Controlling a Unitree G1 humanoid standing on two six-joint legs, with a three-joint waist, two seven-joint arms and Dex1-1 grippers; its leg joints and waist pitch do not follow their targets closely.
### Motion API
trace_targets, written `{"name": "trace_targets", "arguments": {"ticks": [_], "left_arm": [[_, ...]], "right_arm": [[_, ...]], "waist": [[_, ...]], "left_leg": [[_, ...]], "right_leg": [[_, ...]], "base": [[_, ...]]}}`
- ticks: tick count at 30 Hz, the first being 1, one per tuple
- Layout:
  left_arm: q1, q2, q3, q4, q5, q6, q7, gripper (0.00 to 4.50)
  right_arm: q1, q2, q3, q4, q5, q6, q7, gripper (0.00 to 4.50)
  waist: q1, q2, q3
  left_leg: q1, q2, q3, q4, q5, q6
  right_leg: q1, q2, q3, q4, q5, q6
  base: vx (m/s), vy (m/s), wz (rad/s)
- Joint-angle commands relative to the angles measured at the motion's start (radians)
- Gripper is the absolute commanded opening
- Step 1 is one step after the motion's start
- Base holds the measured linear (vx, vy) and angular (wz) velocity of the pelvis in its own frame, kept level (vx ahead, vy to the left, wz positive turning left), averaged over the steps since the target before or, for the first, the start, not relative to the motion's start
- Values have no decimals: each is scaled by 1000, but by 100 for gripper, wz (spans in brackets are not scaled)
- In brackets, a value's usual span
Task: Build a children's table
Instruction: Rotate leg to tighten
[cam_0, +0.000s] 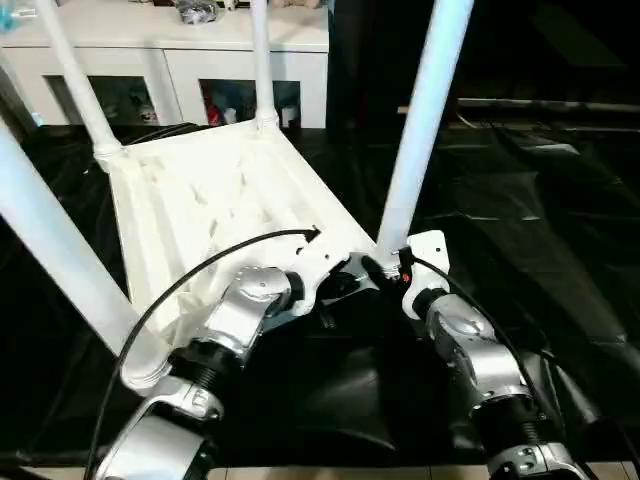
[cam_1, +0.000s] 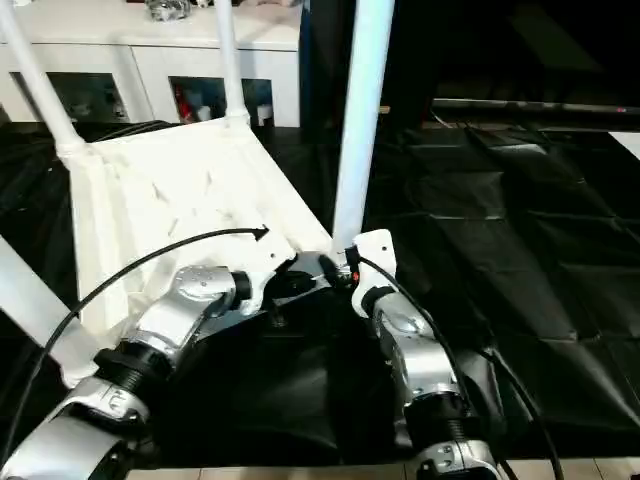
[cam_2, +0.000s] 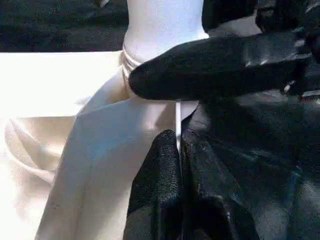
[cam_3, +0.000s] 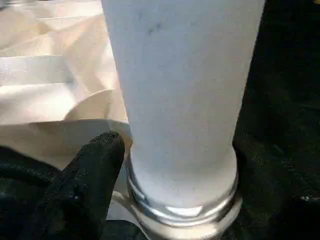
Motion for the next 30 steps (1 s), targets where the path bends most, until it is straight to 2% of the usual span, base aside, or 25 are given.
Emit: {"name": "trace_targets", "arguments": {"ticks": [1,3,5,7,9,12,13,15,19,20,24,25,27,29,30], "left_arm": [[44,24,-24,-9,-62,-17,-128,0],[50,47,-23,-21,-72,-18,-165,0],[60,82,-21,-41,-86,-15,-220,0],[68,111,-19,-65,-103,-6,-271,0],[82,151,-21,-111,-130,20,-355,0],[97,186,-26,-157,-159,52,-417,0],[97,186,-26,-157,-159,52,-417,0],[100,190,-26,-165,-165,57,-427,0],[114,205,-27,-206,-192,88,-469,0],[115,206,-27,-209,-192,91,-469,0],[116,207,-28,-207,-191,91,-469,0],[116,208,-27,-207,-191,93,-469,0],[116,208,-27,-209,-190,95,-468,0],[118,210,-25,-215,-188,103,-466,0],[118,210,-25,-215,-188,103,-466,0]], "right_arm": [[5,-55,91,-117,43,11,199,392],[17,-97,117,-144,40,19,264,392],[36,-168,153,-184,38,27,364,392],[46,-213,163,-207,49,46,428,392],[51,-263,171,-219,56,57,504,392],[51,-312,192,-226,51,63,563,392],[51,-312,192,-226,51,63,563,392],[46,-318,194,-222,50,62,566,392],[24,-304,177,-189,56,57,558,392],[20,-302,175,-182,57,52,557,365],[11,-297,174,-167,62,45,560,341],[10,-297,174,-164,64,45,564,319],[10,-297,176,-162,63,43,567,319],[10,-301,180,-151,61,34,577,287],[10,-301,180,-150,60,33,577,287]], "waist": [[5,-19,-45],[7,-16,-43],[9,-20,-41],[9,-17,-41],[8,-18,-42],[8,-15,-47],[8,-16,-48],[8,-18,-48],[8,-17,-46],[8,-17,-45],[8,-18,-45],[8,-20,-46],[8,-19,-47],[8,-19,-48],[9,-19,-48]], "left_leg": [[-3,3,10,-65,-217,67],[-2,5,10,-64,-220,77],[0,7,9,-67,-242,69],[0,8,9,-69,-258,63],[2,9,8,-69,-259,56],[3,10,10,-64,-213,65],[2,9,11,-61,-179,74],[0,7,13,-59,-163,84],[1,7,13,-59,-170,87],[3,8,13,-60,-181,82],[3,8,12,-60,-194,72],[2,8,12,-60,-187,71],[2,7,12,-59,-179,74],[2,7,13,-57,-163,83],[2,7,13,-56,-160,84]], "right_leg": [[46,-18,11,-70,-186,-196],[46,-18,12,-69,-184,-198],[47,-19,11,-75,-232,-193],[41,-20,14,-75,-266,-191],[41,-20,13,-71,-257,-198],[42,-18,13,-62,-157,-231],[44,-16,13,-55,-92,-248],[46,-16,12,-53,-62,-257],[46,-19,11,-55,-93,-264],[45,-19,11,-57,-110,-263],[45,-19,12,-58,-133,-252],[47,-18,12,-56,-123,-252],[47,-18,12,-54,-108,-254],[48,-18,11,-52,-83,-263],[48,-17,11,-51,-79,-265]], "base": [[0,0,0],[0,0,0],[0,0,0],[0,0,0],[0,0,0],[0,0,0],[0,0,0],[0,0,0],[0,0,0],[0,0,0],[0,0,0],[0,0,0],[0,0,0],[0,0,0],[0,0,0]]}}
